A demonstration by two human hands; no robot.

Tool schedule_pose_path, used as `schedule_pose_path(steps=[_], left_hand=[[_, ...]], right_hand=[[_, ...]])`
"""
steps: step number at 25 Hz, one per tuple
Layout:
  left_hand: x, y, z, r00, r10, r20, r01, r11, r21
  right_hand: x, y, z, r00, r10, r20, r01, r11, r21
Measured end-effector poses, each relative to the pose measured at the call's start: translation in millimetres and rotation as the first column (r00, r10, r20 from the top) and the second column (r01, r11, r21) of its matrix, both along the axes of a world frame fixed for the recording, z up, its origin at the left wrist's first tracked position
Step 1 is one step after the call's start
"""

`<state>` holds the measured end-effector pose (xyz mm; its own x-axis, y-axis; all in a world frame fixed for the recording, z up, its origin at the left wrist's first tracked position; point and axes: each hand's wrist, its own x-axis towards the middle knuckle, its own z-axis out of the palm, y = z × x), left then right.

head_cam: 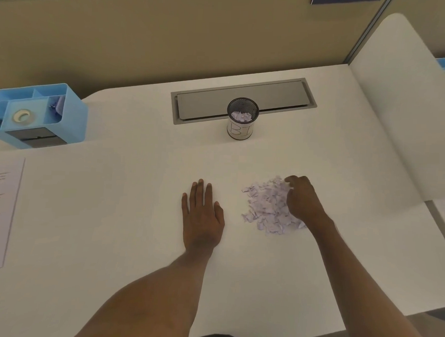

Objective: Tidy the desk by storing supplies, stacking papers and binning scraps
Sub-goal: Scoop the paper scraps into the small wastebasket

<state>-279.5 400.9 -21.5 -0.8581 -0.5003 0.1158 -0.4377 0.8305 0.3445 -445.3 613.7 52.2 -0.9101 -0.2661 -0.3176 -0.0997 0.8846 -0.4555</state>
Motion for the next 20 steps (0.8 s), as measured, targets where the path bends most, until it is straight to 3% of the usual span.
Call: schedule_pose_path(steps=[3,7,9,13,20], left_hand=[[0.1,-0.6,-0.2,1.0,-0.001,0.0,0.001,1.0,0.006],[-0.6,-0.9,-0.8,1.0,-0.001,0.008,0.001,1.0,0.004],[-0.3,-0.6,-1.4,1.0,-0.003,0.01,0.003,1.0,0.002],[0.0,-0.4,-1.7,1.0,0.0,0.001,0.0,1.0,-0.005],[0.3,0.0,-1.4,1.0,-0.003,0.0,0.003,1.0,-0.005]], right_hand=[[-2.1,-3.2,7.4,0.999,0.028,-0.036,-0.029,0.998,-0.048],[0.5,-5.8,18.4,0.977,0.196,0.088,-0.211,0.954,0.212],[3.8,-12.9,15.4,0.958,0.267,0.105,-0.285,0.932,0.226],[0.6,-19.2,10.3,0.965,0.263,0.028,-0.264,0.955,0.133],[13.1,-14.1,15.1,0.941,0.337,-0.003,-0.322,0.902,0.287]])
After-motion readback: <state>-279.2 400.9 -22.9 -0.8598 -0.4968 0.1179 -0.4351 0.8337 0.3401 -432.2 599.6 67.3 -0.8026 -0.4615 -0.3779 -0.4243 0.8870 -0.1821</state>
